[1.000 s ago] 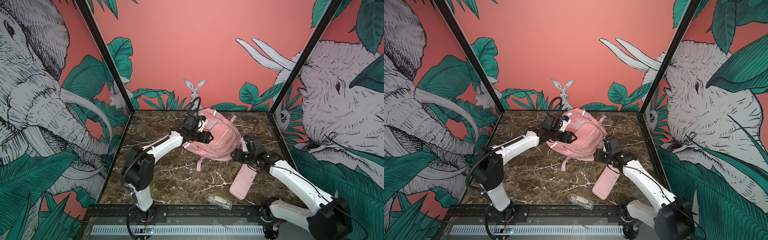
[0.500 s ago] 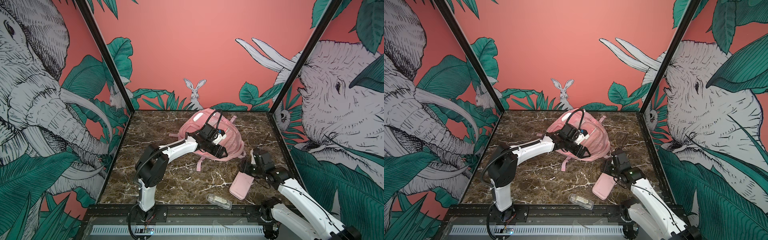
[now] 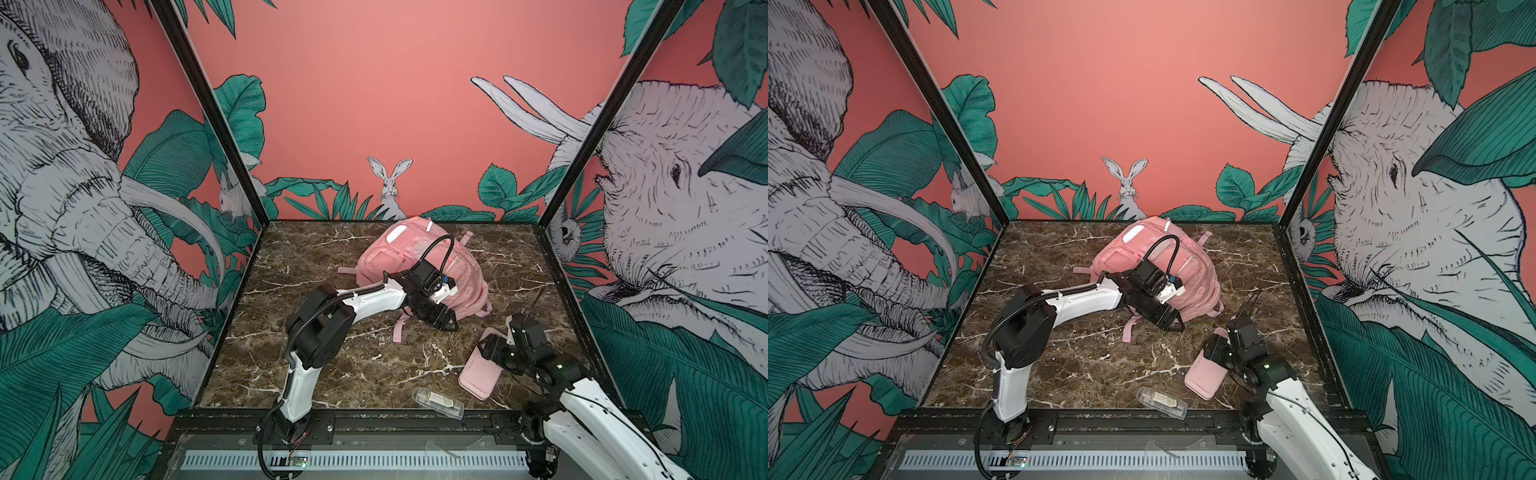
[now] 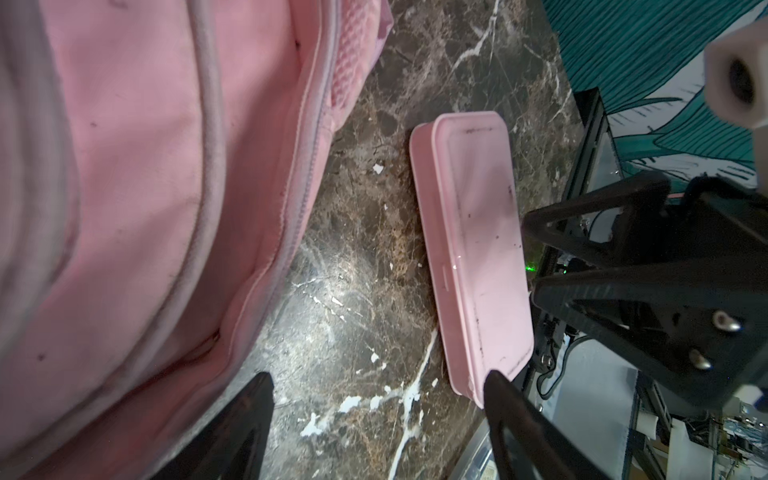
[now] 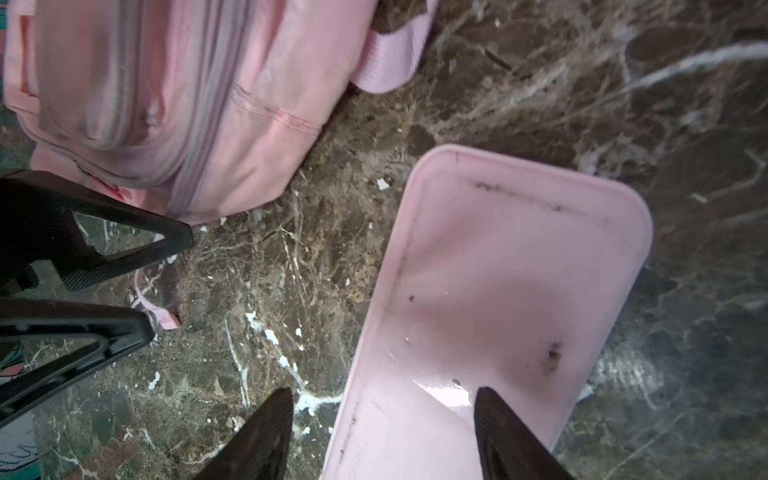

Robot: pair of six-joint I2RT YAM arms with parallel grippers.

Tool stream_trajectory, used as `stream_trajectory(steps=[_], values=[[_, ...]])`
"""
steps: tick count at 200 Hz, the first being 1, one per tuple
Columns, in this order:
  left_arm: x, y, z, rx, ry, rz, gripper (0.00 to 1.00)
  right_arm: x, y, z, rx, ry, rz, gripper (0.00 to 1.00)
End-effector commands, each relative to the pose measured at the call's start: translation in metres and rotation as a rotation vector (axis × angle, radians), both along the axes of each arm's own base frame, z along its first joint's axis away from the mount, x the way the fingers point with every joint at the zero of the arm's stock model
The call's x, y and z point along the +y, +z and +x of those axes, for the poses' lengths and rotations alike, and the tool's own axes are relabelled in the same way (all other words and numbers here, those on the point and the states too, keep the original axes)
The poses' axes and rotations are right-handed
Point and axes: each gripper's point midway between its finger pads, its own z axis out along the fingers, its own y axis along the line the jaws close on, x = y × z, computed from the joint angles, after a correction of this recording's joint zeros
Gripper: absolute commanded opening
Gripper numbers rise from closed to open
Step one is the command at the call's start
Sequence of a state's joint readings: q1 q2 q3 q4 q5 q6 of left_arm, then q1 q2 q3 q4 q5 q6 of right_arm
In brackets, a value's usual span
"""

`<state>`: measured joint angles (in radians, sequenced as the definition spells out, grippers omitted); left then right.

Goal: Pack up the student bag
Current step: 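Release the zipper and move the right gripper to the pink case, then grasp the pink plastic case edge with the right gripper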

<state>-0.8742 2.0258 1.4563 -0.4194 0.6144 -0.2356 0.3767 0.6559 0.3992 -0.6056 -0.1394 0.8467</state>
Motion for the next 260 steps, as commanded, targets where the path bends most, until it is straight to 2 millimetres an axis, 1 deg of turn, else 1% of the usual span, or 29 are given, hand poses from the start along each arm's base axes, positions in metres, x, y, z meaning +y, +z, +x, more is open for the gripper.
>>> stream_trajectory(steps=[1,29,60,83,111,147,189,214,241,260], values=[[0.003,-0.011,-0.010,0.054,-0.022,0.044,0.81,0.004,0.000,0.004,-0.009,-0.014,0.035,0.68],[0.005,-0.028,-0.013,0.101,-0.012,0.083,0.81,0.007,-0.011,0.003,0.029,-0.005,0.036,0.69],[0.004,-0.037,-0.012,0.117,-0.010,0.113,0.81,0.007,-0.023,-0.001,0.077,-0.001,0.024,0.69],[0.004,-0.042,-0.012,0.133,-0.018,0.136,0.81,0.009,-0.027,-0.003,0.099,0.001,0.025,0.69],[0.001,-0.038,-0.015,0.136,-0.029,0.126,0.81,0.012,-0.027,-0.003,0.091,0.003,0.046,0.69],[-0.001,-0.034,-0.021,0.154,-0.029,0.101,0.79,0.025,-0.020,-0.002,0.059,0.020,0.121,0.68],[0.002,-0.026,-0.022,0.145,-0.019,0.091,0.79,0.023,-0.009,-0.003,0.029,0.022,0.121,0.69],[0.002,-0.022,-0.025,0.153,-0.017,0.078,0.78,0.026,-0.009,-0.005,0.039,0.033,0.130,0.68],[0.004,-0.021,-0.029,0.146,-0.030,0.085,0.78,0.022,-0.008,-0.008,0.043,0.026,0.112,0.68],[0.006,-0.019,-0.030,0.126,-0.039,0.097,0.78,0.019,0.000,-0.006,0.020,0.022,0.100,0.68]])
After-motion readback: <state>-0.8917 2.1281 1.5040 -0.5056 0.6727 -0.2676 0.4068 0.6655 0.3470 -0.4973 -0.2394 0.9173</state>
